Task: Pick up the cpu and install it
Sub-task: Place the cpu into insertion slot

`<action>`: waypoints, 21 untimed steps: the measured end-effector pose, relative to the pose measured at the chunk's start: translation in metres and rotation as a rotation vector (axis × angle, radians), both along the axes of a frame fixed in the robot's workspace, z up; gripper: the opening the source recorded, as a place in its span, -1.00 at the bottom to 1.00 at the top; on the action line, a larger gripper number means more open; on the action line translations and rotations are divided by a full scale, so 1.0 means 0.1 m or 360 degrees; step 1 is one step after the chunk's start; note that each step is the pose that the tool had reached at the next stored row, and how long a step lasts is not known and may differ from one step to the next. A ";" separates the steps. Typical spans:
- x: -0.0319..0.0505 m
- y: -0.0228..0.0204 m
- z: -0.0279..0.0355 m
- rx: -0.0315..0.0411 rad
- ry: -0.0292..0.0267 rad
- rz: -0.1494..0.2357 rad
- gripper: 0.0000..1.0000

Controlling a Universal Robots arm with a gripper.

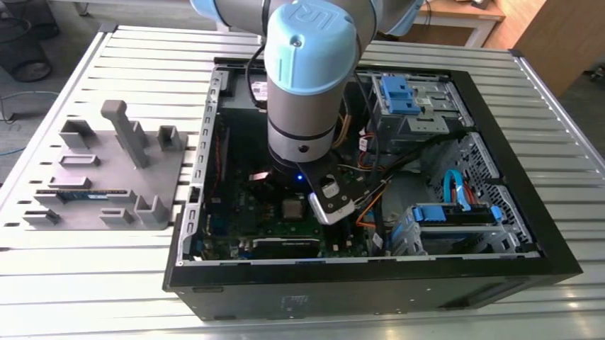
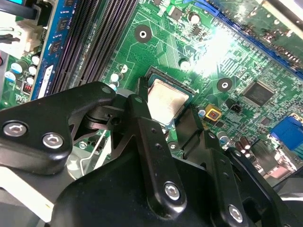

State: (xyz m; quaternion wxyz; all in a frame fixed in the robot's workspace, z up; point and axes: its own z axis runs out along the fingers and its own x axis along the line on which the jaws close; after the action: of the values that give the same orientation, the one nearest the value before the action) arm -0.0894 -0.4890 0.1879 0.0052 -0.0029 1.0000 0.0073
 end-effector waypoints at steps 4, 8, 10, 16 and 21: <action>0.000 0.000 -0.009 0.0000 0.00001 0.0000 -0.06; 0.000 0.000 -0.012 0.0000 -0.00002 0.0000 -0.06; 0.000 0.000 -0.012 0.0000 -0.00002 0.0000 -0.06; 0.001 0.001 -0.016 0.0001 -0.00006 0.0000 0.08; 0.000 0.000 -0.015 0.0000 -0.00002 0.0000 0.08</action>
State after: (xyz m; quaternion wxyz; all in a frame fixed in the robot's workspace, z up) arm -0.0894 -0.4890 0.1864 0.0053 -0.0029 1.0000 0.0075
